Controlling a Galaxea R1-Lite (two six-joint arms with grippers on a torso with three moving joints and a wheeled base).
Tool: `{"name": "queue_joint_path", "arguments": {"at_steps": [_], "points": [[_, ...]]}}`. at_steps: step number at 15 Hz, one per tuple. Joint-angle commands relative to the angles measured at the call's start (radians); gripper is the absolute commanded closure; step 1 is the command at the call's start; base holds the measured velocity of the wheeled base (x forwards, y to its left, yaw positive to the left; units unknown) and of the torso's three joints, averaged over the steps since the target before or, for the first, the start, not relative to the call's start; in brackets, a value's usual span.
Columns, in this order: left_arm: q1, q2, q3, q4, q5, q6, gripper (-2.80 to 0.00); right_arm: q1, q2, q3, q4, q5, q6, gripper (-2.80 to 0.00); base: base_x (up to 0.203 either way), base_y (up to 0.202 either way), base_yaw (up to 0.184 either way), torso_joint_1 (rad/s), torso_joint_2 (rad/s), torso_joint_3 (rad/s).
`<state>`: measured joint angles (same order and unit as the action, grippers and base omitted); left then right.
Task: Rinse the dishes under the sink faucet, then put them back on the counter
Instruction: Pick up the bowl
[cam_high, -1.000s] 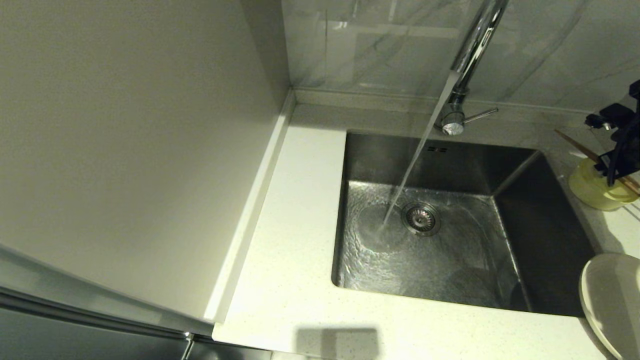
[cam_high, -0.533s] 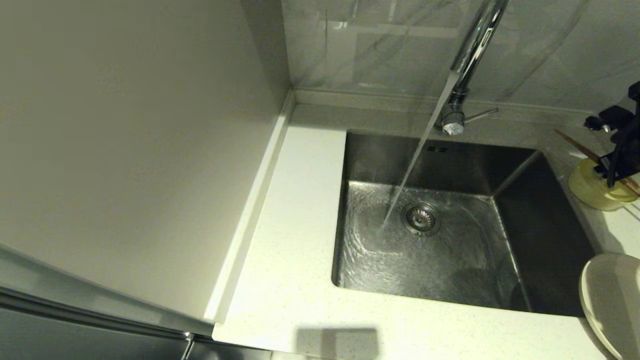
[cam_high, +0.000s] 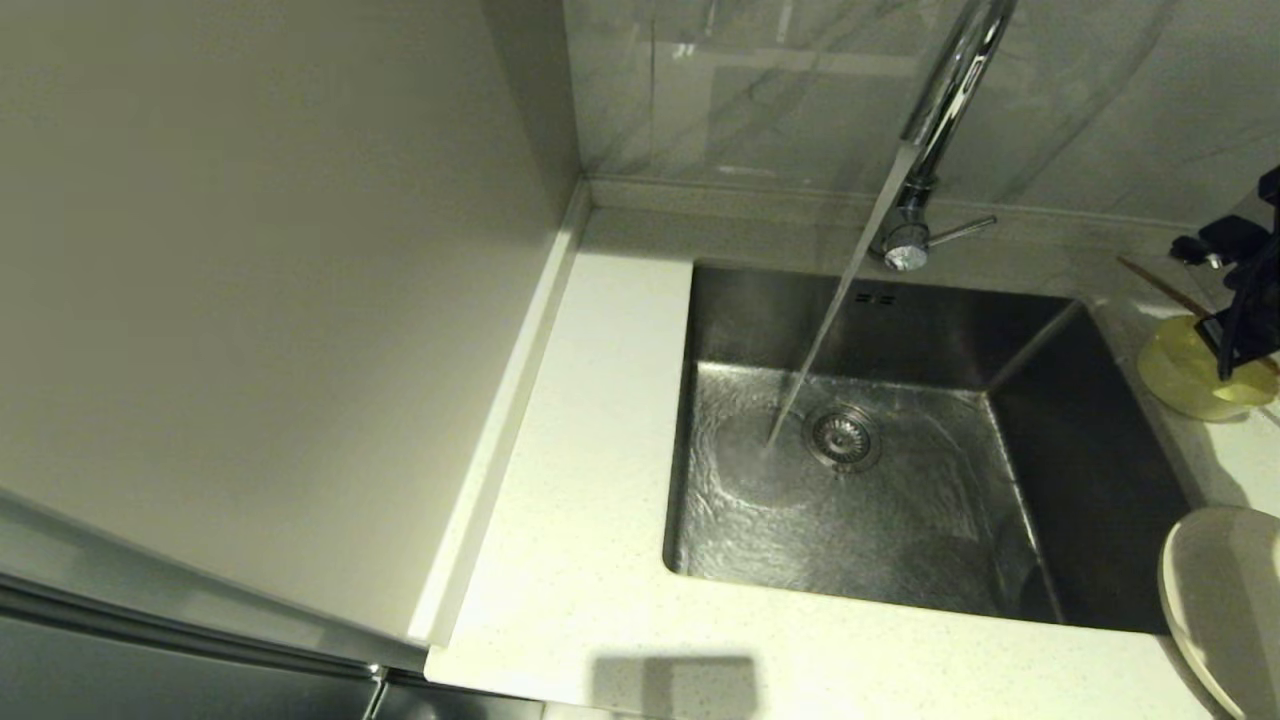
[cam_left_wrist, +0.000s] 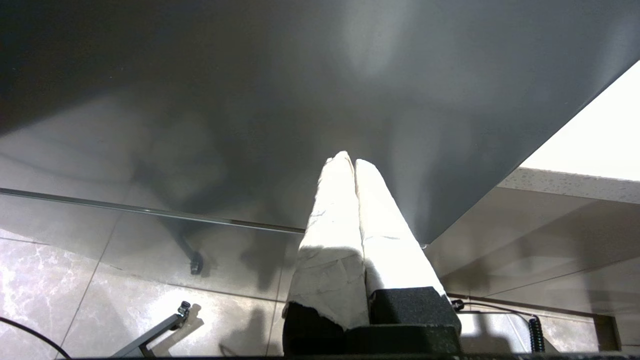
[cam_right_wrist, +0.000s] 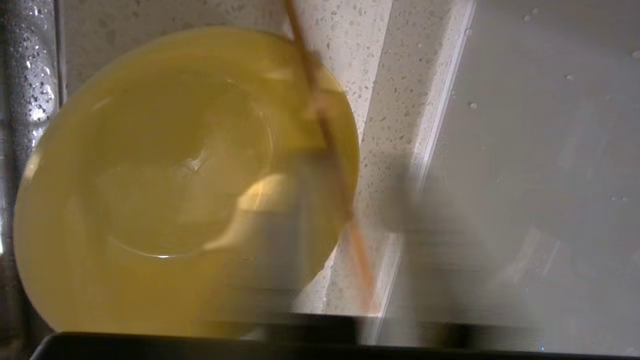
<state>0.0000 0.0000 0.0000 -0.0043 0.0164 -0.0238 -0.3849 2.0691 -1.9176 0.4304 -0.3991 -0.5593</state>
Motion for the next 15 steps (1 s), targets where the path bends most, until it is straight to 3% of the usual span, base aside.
{"name": "queue_joint_path", "arguments": {"at_steps": [1, 10, 13, 15], "points": [[0.0, -0.002, 0.0, 0.0, 0.0, -0.001, 0.0, 0.0, -0.013, 0.006, 0.002, -0.003, -0.002, 0.0, 0.0, 0.0, 0.0, 0.0, 0.0, 0.0], [0.0, -0.002, 0.0, 0.0, 0.0, -0.001, 0.0, -0.005, -0.054, 0.001, -0.003, 0.009, 0.009, 0.0, 0.0, 0.0, 0.0, 0.0, 0.0, 0.0], [0.0, -0.002, 0.0, 0.0, 0.0, -0.001, 0.0, -0.001, -0.083, 0.02, 0.008, 0.066, 0.07, 0.0, 0.0, 0.0, 0.0, 0.0, 0.0, 0.0], [0.0, -0.002, 0.0, 0.0, 0.0, -0.001, 0.0, 0.013, -0.104, 0.033, 0.053, 0.164, 0.146, 0.0, 0.0, 0.0, 0.0, 0.0, 0.0, 0.0]]}}
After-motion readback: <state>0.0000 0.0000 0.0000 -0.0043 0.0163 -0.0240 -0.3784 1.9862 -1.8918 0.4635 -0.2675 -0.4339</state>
